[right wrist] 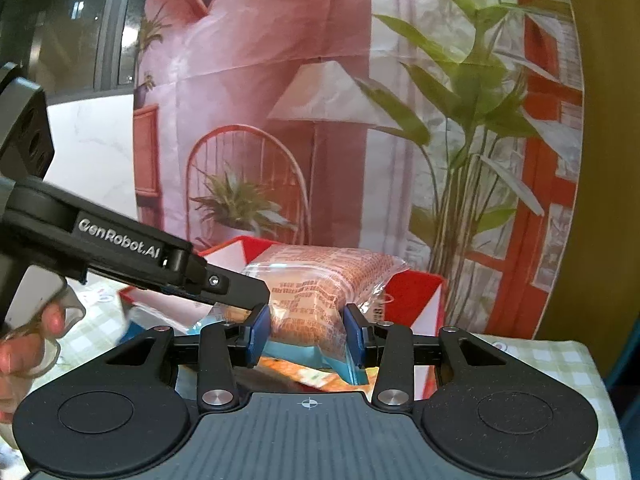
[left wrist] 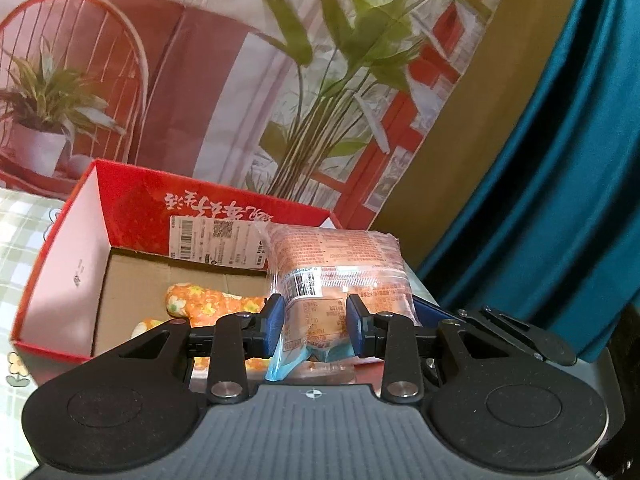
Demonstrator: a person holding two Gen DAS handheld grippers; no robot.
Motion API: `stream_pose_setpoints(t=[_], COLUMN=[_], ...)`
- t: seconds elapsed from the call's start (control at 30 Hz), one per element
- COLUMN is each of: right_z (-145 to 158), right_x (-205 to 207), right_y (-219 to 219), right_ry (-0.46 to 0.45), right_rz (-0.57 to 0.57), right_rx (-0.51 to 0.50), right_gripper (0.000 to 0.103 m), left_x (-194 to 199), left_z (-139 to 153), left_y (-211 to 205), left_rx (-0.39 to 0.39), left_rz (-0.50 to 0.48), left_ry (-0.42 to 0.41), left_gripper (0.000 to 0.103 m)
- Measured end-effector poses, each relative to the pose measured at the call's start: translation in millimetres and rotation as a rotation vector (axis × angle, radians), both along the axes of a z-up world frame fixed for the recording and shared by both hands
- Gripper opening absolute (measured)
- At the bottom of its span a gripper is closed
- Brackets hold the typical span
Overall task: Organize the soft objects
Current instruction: 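Open both grippers to release the bread bag into the box, then close the left gripper on the blue labelled pouch while the right gripper grips it too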
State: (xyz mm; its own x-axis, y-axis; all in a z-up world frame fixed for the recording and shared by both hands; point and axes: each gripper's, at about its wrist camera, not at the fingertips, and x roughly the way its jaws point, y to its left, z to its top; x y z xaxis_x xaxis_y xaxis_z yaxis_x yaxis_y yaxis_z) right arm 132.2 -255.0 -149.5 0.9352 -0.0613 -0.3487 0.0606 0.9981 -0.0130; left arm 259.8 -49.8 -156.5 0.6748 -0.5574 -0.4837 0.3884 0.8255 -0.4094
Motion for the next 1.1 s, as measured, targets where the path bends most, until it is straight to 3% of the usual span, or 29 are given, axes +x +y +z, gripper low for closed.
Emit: stream_pose_setpoints(t=[0.27, 0.47, 0.57, 0.77, 0.9, 1.1], right_z=[-20.8, -27.1, -23.9, -17.5, -21.4, -33.4], right_x=[17.3, 23.3, 15.5, -12.9, -30.5, -52.3], right_y=[-19.6, -18.0, -10.5, 4.1, 18.9, 37.9], right_ry=[0.032, 0.069, 0.046, 0.003, 0.017, 0.052], right_rz=[-0.042, -0.07, -0.089, -0.096, -0.08, -0.059], right_rx=[0.087, 0.102, 0.067, 0.107, 0.109, 0.149], right_gripper=[0.037, 0.038, 0.038, 0.038, 0.038, 0.038], left_x=[12.8, 9.5, 2.9, -17.3, -40.5, -72.5], left_z=[-12.7, -13.7, -9.2, -2.9, -3.7, -17.7], left_y=[-13.7, -9.6, -6.0, 7.5, 22.8, 53.6], left_rx=[0.045, 0.064, 0.08, 0.113, 0.152, 0.121], left_rz=[0.062, 0.049, 0.04, 0.059, 0.073, 0.13], left_ry=[0.038, 0.03, 0.01, -0.004, -0.016, 0.029], left_gripper=[0.035, 0.035, 0.035, 0.035, 0.035, 0.035])
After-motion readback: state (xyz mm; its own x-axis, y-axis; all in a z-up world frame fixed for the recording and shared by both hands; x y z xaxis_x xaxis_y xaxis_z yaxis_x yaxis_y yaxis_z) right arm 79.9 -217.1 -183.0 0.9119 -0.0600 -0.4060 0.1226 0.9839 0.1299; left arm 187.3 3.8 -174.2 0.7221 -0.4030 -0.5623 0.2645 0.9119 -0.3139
